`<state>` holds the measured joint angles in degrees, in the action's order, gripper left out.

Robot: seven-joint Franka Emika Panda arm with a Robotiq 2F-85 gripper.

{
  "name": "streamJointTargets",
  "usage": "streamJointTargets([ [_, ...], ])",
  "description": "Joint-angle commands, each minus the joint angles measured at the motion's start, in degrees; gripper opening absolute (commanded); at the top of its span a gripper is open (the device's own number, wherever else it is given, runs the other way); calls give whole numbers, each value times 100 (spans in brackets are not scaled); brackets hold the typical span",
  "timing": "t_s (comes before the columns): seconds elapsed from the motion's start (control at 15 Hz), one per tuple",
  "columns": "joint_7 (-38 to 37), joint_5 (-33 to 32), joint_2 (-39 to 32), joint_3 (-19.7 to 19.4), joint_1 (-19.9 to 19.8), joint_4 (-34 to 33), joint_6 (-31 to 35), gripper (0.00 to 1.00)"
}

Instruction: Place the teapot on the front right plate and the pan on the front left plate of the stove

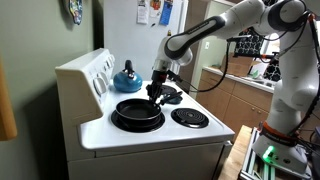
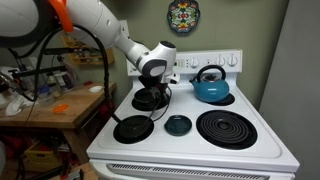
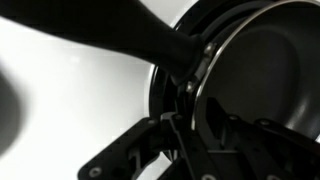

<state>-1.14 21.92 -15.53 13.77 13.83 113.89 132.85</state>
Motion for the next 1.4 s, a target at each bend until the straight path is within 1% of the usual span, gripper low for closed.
streamJointTargets([
  [0.0, 96, 5, 106, 55, -88, -2, -167, 61],
  [0.2, 1, -131, 411, 2, -84, 129, -200, 85],
  [0.33, -11, -313, 812, -38, -94, 273, -355, 98],
  [0.4, -72, -500, 1097, -76, -88, 379, -478, 100],
  [0.67, -555, -1009, 2178, -154, -116, 644, -1182, 100],
  [0.87, -1329, -1227, 2827, -160, -209, 592, -2420, 100],
  [0.93, -1565, -1326, 3036, -142, -250, 595, -2722, 100],
  [1.0, -1734, -1380, 3209, -133, -293, 590, -2982, 100],
  [1.07, -1913, -1566, 3374, -99, -345, 596, -3172, 100],
  [1.27, -2043, -1787, 3712, -96, -457, 594, -3600, 100],
  [1.33, -1843, -1604, 3419, -102, -411, 370, -3453, 100],
])
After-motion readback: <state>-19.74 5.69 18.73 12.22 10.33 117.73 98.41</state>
